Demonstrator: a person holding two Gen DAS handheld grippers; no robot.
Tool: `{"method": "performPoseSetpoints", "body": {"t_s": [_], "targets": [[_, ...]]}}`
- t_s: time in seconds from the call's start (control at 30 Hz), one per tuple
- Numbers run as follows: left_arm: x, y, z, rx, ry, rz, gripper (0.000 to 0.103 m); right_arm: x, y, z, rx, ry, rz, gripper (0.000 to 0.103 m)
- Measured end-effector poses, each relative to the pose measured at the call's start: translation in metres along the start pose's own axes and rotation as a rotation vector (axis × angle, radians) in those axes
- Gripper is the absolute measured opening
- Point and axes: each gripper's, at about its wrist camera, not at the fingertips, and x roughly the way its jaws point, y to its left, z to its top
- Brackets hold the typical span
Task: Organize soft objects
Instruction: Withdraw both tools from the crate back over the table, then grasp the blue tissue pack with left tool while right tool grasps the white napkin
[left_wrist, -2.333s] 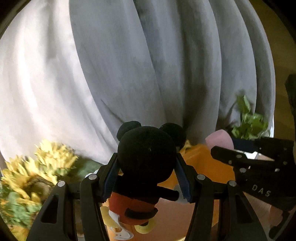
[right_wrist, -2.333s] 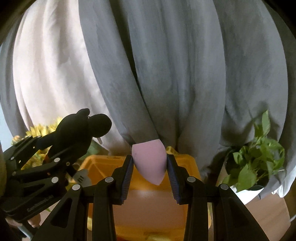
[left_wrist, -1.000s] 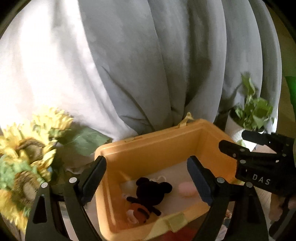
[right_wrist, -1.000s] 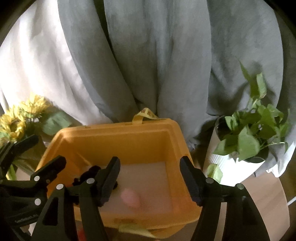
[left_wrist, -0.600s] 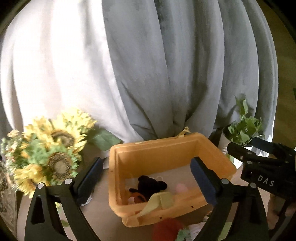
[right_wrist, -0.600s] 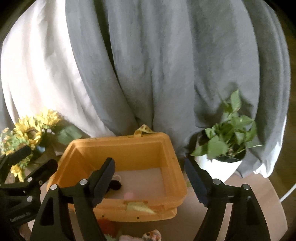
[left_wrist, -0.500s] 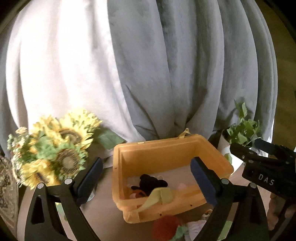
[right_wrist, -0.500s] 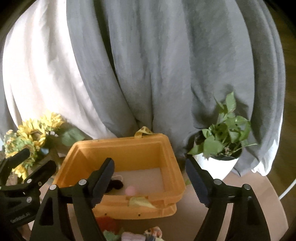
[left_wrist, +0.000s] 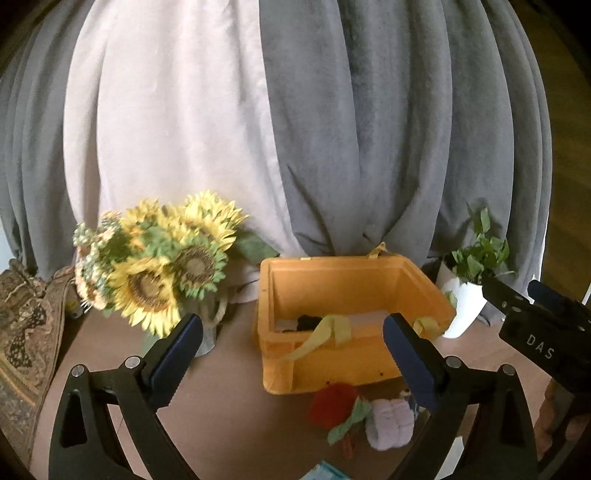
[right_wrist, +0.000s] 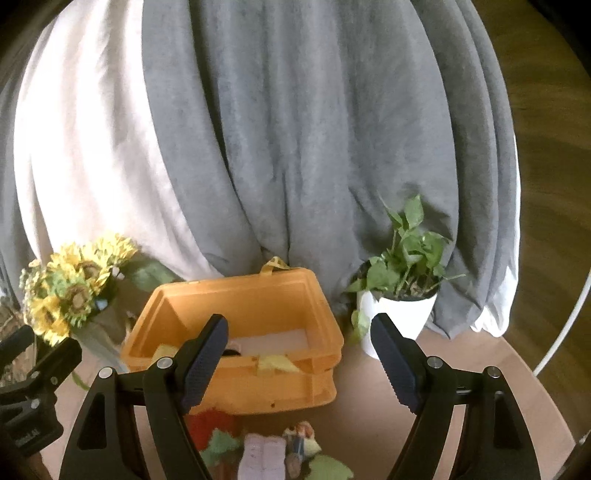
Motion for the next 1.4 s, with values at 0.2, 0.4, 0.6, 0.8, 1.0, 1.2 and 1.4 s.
{"method": "performPoseSetpoints", "body": {"t_s": [0.2, 0.4, 0.6, 0.8, 1.0, 1.2, 1.4], "targets": [[-0.017, 0.003, -0.02, 0.012, -0.01, 0.027, 0.1, -0.017, -0.004, -0.02, 0.033, -0.001, -0.008, 0.08], [-0.032, 0.003, -0.045, 0.036, -0.019, 0.025, 0.1, -0.03, -0.008, -0.042, 0.045, 0.004, -0.018, 0.08], [-0.04, 0.007, -0.07, 0.044, 0.012, -0.011, 0.1, -0.041, -0.011, -0.066, 0.07, 0.02, -0.03, 0.08], [-0.044, 0.007, -0.09, 0.082, 0.047, -0.032, 0.1, -0.048, -0.01, -0.091, 0.065, 0.048, -0.041, 0.08], [-0.039, 0.003, -0.108, 0.12, 0.1, -0.045, 0.1, -0.049, -0.013, -0.11, 0.067, 0.079, -0.046, 0.08], [-0.031, -0.001, -0.125, 0.137, 0.155, -0.071, 0.1, -0.047, -0.016, -0.131, 0.074, 0.122, -0.055, 0.08], [-0.014, -0.006, -0.145, 0.152, 0.226, -0.086, 0.1, -0.039, -0.021, -0.15, 0.08, 0.179, -0.07, 0.08]]}}
